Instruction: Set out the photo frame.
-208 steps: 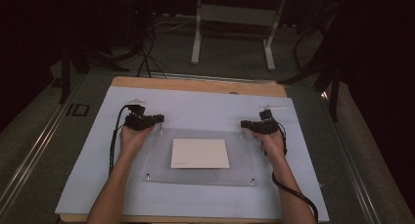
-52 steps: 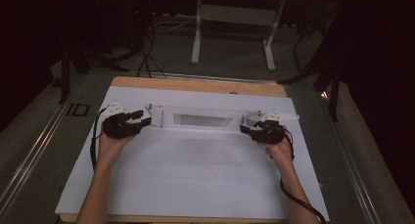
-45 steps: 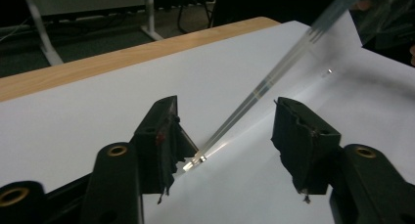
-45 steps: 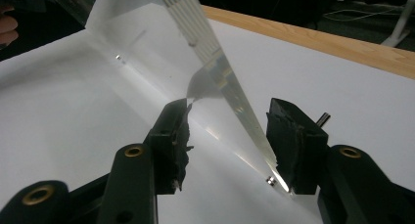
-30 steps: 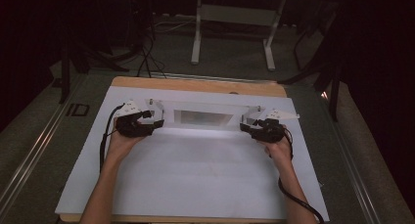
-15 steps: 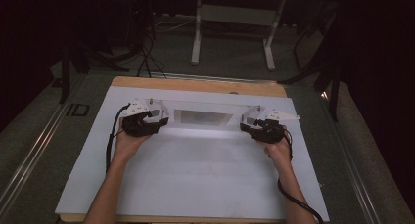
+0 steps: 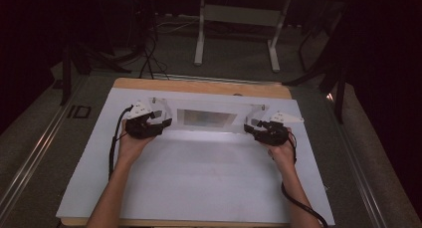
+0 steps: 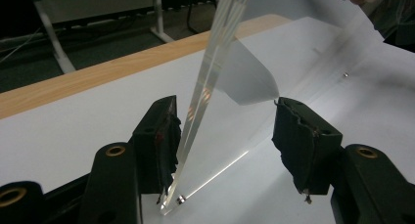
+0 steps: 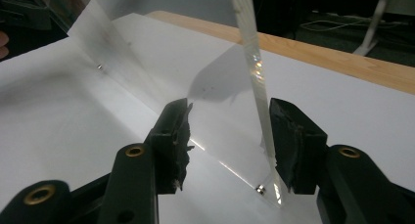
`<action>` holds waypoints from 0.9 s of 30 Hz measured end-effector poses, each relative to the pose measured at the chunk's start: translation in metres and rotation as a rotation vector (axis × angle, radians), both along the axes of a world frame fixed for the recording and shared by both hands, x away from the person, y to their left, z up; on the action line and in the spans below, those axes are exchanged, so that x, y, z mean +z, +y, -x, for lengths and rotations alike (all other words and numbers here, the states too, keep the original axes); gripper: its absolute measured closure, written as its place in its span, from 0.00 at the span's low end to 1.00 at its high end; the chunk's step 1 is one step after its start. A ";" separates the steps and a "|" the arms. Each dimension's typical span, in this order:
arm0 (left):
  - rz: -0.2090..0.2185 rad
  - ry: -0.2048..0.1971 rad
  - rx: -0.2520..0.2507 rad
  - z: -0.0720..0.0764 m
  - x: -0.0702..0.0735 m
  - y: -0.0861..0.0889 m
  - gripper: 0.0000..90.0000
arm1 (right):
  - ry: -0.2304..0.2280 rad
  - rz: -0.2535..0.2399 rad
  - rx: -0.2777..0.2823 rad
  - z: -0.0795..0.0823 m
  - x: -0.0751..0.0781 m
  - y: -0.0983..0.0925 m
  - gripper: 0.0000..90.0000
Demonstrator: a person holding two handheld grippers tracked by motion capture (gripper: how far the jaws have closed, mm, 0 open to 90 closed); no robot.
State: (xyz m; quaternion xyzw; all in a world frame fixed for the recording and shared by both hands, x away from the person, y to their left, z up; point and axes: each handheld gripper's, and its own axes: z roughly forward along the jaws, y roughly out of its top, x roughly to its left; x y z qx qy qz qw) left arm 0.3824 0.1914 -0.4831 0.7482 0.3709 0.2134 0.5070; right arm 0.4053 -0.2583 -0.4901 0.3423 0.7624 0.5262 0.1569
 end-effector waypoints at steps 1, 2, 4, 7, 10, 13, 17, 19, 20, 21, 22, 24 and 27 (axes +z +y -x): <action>-0.002 -0.002 0.003 0.000 0.000 0.000 0.48 | -0.005 0.004 -0.003 0.000 0.000 0.000 0.57; -0.003 -0.003 0.006 0.000 0.000 0.000 0.48 | -0.009 0.011 -0.009 0.001 0.000 0.001 0.57; -0.003 -0.006 0.012 0.000 0.000 -0.001 0.48 | -0.015 0.017 -0.015 0.001 0.001 0.001 0.58; -0.005 -0.010 0.022 0.000 0.000 -0.002 0.48 | -0.028 0.025 -0.027 0.002 0.001 0.002 0.58; -0.003 -0.014 0.034 0.000 0.000 -0.003 0.48 | -0.039 0.027 -0.042 0.003 0.000 0.004 0.58; -0.002 -0.020 0.048 0.000 -0.001 -0.004 0.48 | -0.050 0.028 -0.056 0.004 0.000 0.005 0.58; -0.005 -0.025 0.062 0.000 -0.001 -0.005 0.48 | -0.066 0.033 -0.075 0.005 -0.001 0.007 0.58; -0.008 -0.027 0.071 0.001 0.000 -0.006 0.48 | -0.080 0.053 -0.086 0.006 0.000 0.008 0.59; -0.006 -0.027 0.076 0.001 0.000 -0.006 0.48 | -0.091 0.070 -0.093 0.007 0.000 0.010 0.59; -0.006 -0.028 0.081 0.001 0.000 -0.007 0.48 | -0.098 0.085 -0.101 0.008 0.000 0.012 0.59; -0.006 -0.030 0.086 0.001 0.000 -0.007 0.48 | -0.109 0.104 -0.107 0.009 0.001 0.014 0.59; -0.007 -0.035 0.098 0.001 0.000 -0.009 0.48 | -0.142 0.160 -0.126 0.011 0.001 0.018 0.59; -0.009 -0.040 0.107 0.001 0.000 -0.010 0.48 | -0.163 0.208 -0.144 0.012 0.002 0.023 0.58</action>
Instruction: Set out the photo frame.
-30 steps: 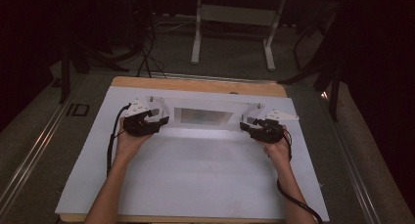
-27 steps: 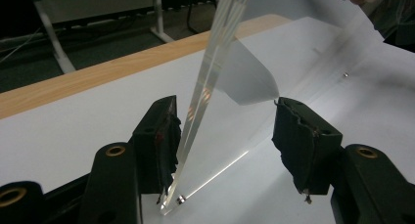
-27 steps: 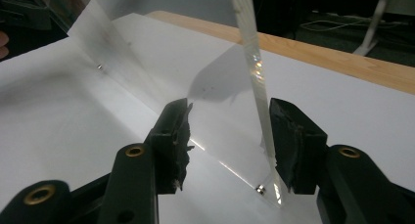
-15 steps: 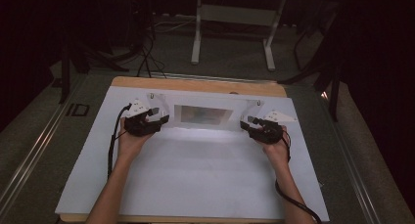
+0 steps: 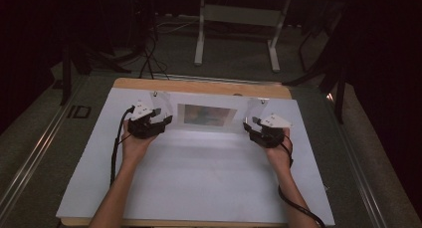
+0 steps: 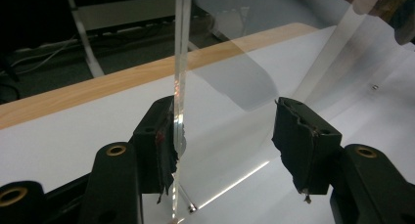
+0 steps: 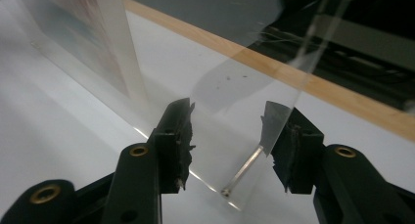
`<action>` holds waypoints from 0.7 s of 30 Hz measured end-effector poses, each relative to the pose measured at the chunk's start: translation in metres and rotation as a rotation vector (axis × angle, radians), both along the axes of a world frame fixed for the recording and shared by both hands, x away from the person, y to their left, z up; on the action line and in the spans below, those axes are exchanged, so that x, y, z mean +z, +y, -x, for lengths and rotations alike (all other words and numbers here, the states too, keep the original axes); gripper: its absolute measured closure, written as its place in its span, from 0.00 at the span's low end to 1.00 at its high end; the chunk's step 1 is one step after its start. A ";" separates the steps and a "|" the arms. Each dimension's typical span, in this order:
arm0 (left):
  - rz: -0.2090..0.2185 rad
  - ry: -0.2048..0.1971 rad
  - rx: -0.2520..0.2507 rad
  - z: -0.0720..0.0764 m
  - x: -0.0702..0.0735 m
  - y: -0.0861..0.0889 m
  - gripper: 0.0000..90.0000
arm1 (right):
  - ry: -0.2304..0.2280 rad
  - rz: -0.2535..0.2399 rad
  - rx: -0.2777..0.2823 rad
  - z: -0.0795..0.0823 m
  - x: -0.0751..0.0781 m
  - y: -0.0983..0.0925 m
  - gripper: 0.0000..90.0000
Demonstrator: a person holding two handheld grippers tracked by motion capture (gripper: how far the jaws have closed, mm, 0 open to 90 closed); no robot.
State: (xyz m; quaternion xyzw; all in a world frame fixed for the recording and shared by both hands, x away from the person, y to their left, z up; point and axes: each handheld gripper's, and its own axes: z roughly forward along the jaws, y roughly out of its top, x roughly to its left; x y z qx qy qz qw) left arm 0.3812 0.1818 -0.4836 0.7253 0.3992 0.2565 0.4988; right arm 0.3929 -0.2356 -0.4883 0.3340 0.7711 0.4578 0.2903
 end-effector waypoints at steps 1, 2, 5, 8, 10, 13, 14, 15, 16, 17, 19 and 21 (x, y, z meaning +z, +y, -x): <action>-0.005 -0.007 0.009 0.000 0.000 -0.001 0.48 | -0.007 0.018 -0.009 0.001 0.000 0.002 0.58; -0.009 -0.008 0.015 0.001 0.000 -0.002 0.48 | -0.028 0.056 -0.023 0.001 0.000 0.005 0.57; -0.023 -0.019 0.032 0.001 0.000 -0.004 0.48 | -0.042 0.087 -0.037 0.002 0.000 0.008 0.56; -0.031 -0.024 0.040 0.002 0.000 -0.005 0.48 | -0.043 0.086 -0.041 0.001 0.000 0.008 0.56; -0.037 -0.025 0.046 0.003 0.001 -0.006 0.48 | -0.042 0.085 -0.041 0.001 0.000 0.008 0.56; -0.046 -0.032 0.045 0.003 0.001 -0.006 0.48 | -0.041 0.083 -0.039 0.001 0.000 0.007 0.56; -0.048 -0.033 0.043 0.003 0.001 -0.006 0.48 | -0.041 0.080 -0.039 0.001 0.000 0.007 0.56; -0.052 -0.034 0.043 0.003 0.001 -0.007 0.48 | -0.040 0.077 -0.038 0.001 0.000 0.007 0.56; -0.056 -0.035 0.045 0.003 0.001 -0.007 0.48 | -0.039 0.074 -0.038 0.001 0.000 0.007 0.56; -0.057 -0.035 0.046 0.003 0.002 -0.007 0.48 | -0.039 0.074 -0.038 0.001 0.000 0.007 0.56; -0.064 -0.039 0.048 0.003 0.002 -0.007 0.48 | -0.038 0.074 -0.038 0.001 0.001 0.007 0.56; -0.070 -0.040 0.049 0.004 0.002 -0.008 0.48 | -0.037 0.072 -0.039 0.001 0.001 0.007 0.56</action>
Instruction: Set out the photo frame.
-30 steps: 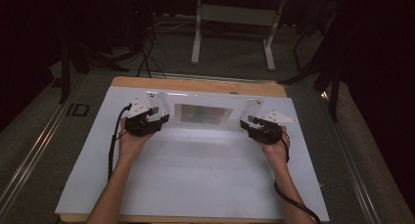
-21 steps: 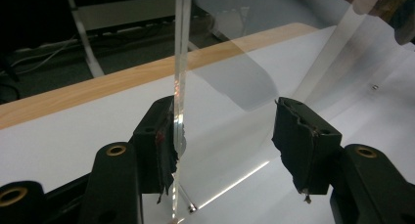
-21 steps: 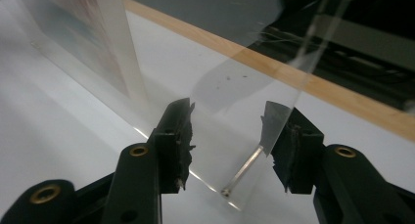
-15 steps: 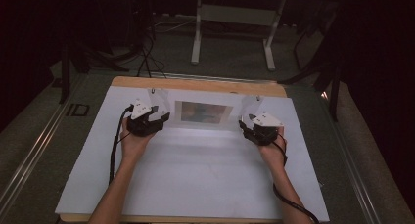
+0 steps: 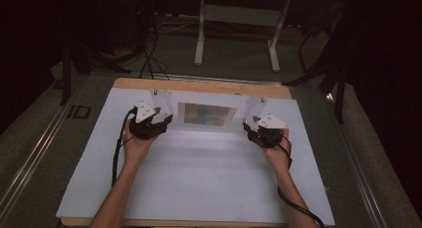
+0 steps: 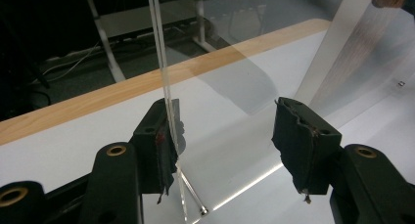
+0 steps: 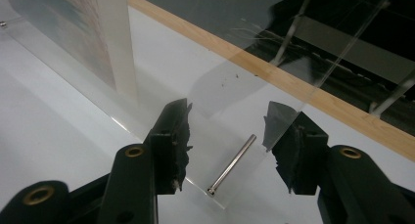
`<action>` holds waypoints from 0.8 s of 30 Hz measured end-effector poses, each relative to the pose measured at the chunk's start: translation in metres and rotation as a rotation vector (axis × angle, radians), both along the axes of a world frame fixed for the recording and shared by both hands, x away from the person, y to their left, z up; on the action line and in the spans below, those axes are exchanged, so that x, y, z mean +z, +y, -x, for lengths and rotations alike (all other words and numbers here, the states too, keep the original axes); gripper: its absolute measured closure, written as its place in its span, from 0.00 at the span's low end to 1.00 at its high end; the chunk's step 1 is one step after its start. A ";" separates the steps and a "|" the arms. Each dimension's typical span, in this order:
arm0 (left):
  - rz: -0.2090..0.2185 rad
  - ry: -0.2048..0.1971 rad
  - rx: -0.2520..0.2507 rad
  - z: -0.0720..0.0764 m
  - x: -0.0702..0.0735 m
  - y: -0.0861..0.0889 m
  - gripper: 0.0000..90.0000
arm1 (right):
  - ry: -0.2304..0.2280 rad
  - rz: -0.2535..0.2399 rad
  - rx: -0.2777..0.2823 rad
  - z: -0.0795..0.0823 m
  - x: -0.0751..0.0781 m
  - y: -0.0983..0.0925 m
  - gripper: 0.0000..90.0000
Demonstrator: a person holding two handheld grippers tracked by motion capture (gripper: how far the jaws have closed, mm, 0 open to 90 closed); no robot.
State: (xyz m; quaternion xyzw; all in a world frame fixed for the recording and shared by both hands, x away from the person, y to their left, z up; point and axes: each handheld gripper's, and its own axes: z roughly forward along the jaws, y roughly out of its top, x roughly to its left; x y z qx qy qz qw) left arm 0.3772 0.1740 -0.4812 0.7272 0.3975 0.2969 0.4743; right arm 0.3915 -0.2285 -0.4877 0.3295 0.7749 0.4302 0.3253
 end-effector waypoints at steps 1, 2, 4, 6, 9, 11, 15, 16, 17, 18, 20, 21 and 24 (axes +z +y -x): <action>-0.001 -0.001 0.001 0.000 0.000 0.000 0.48 | 0.000 0.000 0.000 0.000 0.000 0.000 0.56; -0.004 -0.003 0.002 0.000 0.000 -0.001 0.48 | 0.000 -0.001 0.000 0.000 0.000 0.000 0.56; -0.013 -0.003 -0.001 0.001 0.001 -0.002 0.48 | 0.012 -0.025 -0.001 0.000 0.001 -0.001 0.56; -0.019 -0.006 -0.001 0.001 0.001 -0.003 0.48 | 0.013 -0.022 -0.004 0.000 0.001 -0.002 0.56; -0.028 -0.008 -0.001 0.002 0.002 -0.005 0.48 | 0.015 -0.022 -0.010 0.000 0.001 -0.002 0.56; -0.037 -0.010 0.001 0.003 0.005 -0.006 0.49 | 0.016 -0.024 -0.012 0.000 0.002 -0.003 0.57; -0.038 0.002 0.000 0.004 0.005 -0.005 0.49 | 0.018 -0.025 -0.008 0.001 0.003 -0.003 0.57; -0.037 0.005 0.000 0.004 0.005 -0.005 0.49 | 0.017 -0.022 -0.007 0.001 0.003 -0.003 0.57; -0.037 0.006 0.001 0.004 0.005 -0.005 0.49 | 0.019 -0.021 -0.005 0.001 0.003 -0.003 0.57; -0.031 0.008 -0.001 0.005 0.006 -0.004 0.49 | 0.022 -0.022 -0.003 0.001 0.004 -0.003 0.57; -0.012 0.012 -0.005 0.005 0.007 -0.002 0.49 | 0.029 -0.026 0.003 0.002 0.004 -0.003 0.57; -0.002 0.011 -0.006 0.006 0.008 -0.001 0.49 | 0.033 -0.030 0.006 0.002 0.005 -0.003 0.57; 0.029 0.009 -0.007 0.007 0.010 0.003 0.49 | 0.048 -0.048 0.023 0.002 0.006 -0.004 0.57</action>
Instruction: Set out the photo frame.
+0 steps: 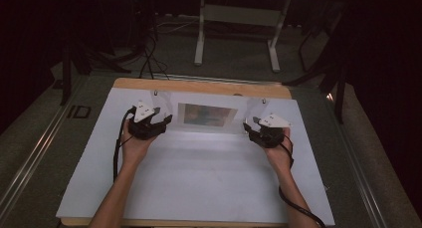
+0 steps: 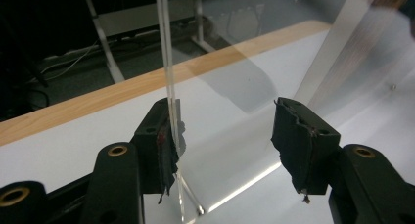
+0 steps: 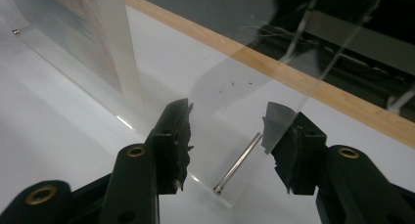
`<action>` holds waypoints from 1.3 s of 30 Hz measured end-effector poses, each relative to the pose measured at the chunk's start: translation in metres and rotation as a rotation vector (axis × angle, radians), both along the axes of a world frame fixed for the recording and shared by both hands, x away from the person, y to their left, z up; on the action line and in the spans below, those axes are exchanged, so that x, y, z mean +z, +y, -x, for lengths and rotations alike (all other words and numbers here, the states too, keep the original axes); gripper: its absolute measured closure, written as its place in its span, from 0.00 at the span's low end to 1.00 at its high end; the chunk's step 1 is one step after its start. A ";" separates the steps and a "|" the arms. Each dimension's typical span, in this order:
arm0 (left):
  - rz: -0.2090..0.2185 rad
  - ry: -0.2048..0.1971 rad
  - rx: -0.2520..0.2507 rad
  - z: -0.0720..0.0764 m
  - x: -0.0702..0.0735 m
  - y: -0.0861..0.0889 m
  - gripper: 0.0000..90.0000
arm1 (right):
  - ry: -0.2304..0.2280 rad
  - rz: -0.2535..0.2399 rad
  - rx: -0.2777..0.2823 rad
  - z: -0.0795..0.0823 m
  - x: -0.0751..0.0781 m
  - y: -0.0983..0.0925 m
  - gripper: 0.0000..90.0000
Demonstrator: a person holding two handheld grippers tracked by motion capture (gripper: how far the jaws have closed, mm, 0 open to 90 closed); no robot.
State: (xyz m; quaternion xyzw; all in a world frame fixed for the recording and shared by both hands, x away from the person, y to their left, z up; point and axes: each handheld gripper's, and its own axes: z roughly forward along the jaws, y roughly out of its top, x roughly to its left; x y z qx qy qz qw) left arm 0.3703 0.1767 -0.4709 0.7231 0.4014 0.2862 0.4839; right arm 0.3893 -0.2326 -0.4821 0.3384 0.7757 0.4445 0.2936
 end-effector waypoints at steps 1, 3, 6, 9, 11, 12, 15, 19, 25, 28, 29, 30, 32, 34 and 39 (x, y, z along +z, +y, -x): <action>0.004 0.000 0.001 0.000 0.001 0.001 0.49 | 0.003 -0.005 0.004 0.000 0.000 0.000 0.57; 0.004 -0.001 0.003 0.001 0.001 0.002 0.50 | 0.010 -0.016 0.009 0.001 0.001 0.001 0.57; 0.011 0.009 0.002 0.002 0.001 0.002 0.50 | 0.013 -0.019 0.013 0.001 0.003 0.001 0.57; 0.018 0.015 0.002 0.003 0.003 0.002 0.50 | 0.036 -0.036 0.010 0.002 0.006 -0.001 0.57; 0.043 0.021 -0.004 0.004 0.003 0.003 0.51 | 0.050 -0.047 0.013 0.002 0.008 -0.002 0.57; 0.057 0.024 -0.007 0.004 0.004 0.005 0.52 | 0.059 -0.054 0.015 0.002 0.008 -0.003 0.57; 0.069 0.028 0.000 0.006 0.004 0.006 0.53 | 0.075 -0.062 0.023 0.003 0.008 -0.004 0.56; 0.075 0.051 -0.003 0.006 0.000 0.008 0.53 | 0.084 -0.065 0.024 0.004 0.009 -0.002 0.56; 0.073 0.056 0.005 0.009 0.001 0.008 0.54 | 0.103 -0.078 0.027 0.005 0.009 -0.002 0.55; 0.074 0.061 0.006 0.012 0.001 0.008 0.54 | 0.111 -0.079 0.028 0.006 0.010 -0.002 0.55; 0.075 0.064 0.006 0.012 0.000 0.008 0.54 | 0.113 -0.082 0.028 0.007 0.010 -0.002 0.55; 0.077 0.067 0.005 0.013 0.000 0.008 0.54 | 0.111 -0.084 0.028 0.007 0.010 -0.002 0.55; 0.081 0.075 0.007 0.015 -0.002 0.008 0.54 | 0.115 -0.087 0.030 0.008 0.011 -0.002 0.55; 0.079 0.074 0.007 0.016 -0.002 0.008 0.54 | 0.120 -0.088 0.033 0.010 0.011 -0.002 0.55; 0.071 0.081 0.014 0.021 0.000 0.008 0.54 | 0.129 -0.091 0.035 0.011 0.010 -0.002 0.55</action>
